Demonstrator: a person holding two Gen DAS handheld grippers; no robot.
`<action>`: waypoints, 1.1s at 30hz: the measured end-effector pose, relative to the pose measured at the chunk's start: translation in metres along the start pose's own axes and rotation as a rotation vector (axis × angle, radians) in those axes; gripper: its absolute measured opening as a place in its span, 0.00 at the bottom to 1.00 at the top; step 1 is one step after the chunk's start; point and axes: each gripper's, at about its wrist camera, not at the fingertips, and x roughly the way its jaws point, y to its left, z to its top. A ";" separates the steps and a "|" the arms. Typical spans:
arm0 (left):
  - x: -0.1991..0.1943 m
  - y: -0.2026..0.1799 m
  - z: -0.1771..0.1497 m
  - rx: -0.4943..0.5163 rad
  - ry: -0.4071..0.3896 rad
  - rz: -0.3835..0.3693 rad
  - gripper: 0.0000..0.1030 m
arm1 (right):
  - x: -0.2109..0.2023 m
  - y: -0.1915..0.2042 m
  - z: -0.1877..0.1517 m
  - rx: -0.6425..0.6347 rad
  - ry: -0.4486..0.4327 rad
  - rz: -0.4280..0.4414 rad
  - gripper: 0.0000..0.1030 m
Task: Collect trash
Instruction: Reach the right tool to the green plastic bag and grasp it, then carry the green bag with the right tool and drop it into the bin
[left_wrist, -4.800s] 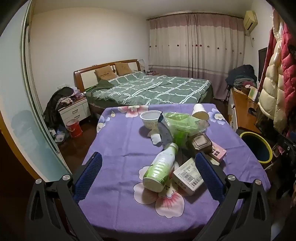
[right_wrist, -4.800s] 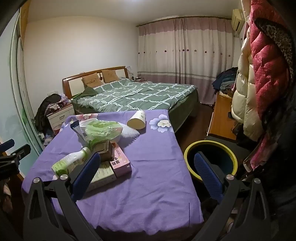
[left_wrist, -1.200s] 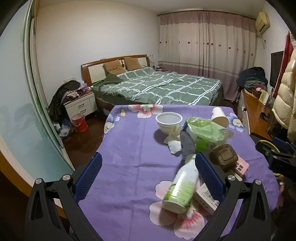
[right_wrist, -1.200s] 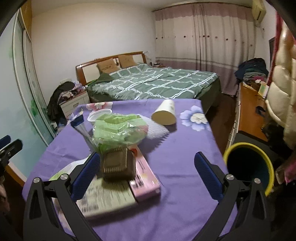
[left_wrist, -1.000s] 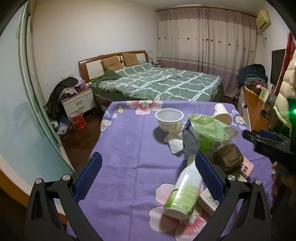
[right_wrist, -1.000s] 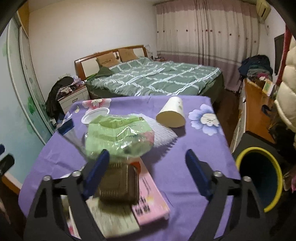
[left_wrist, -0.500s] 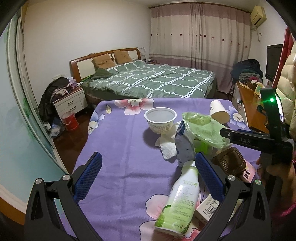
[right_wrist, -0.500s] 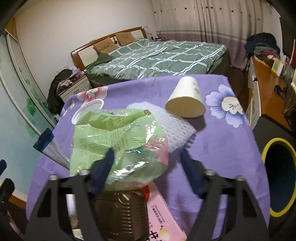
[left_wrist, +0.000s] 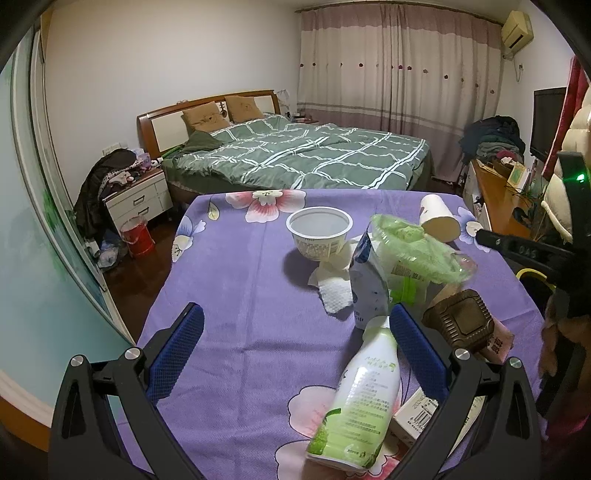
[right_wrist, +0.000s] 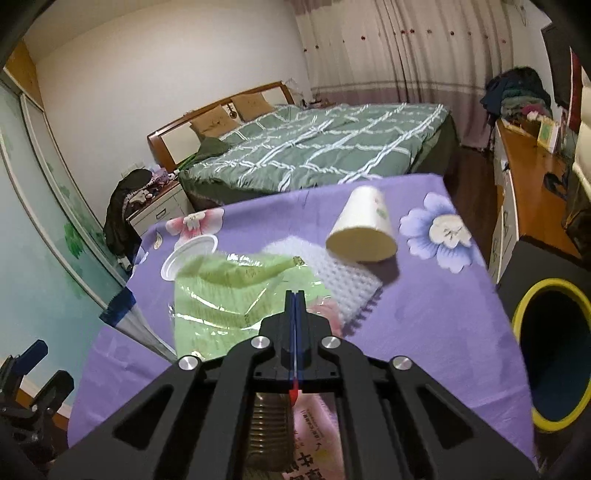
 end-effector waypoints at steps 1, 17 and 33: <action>0.000 0.000 0.000 0.001 -0.001 0.001 0.96 | -0.003 0.005 0.001 -0.029 -0.006 0.019 0.01; -0.020 0.044 -0.003 -0.058 -0.024 0.085 0.96 | 0.018 0.102 -0.035 -0.441 0.065 -0.059 0.46; 0.001 0.028 -0.007 -0.051 0.025 0.010 0.96 | 0.002 0.074 -0.024 -0.380 -0.022 -0.018 0.02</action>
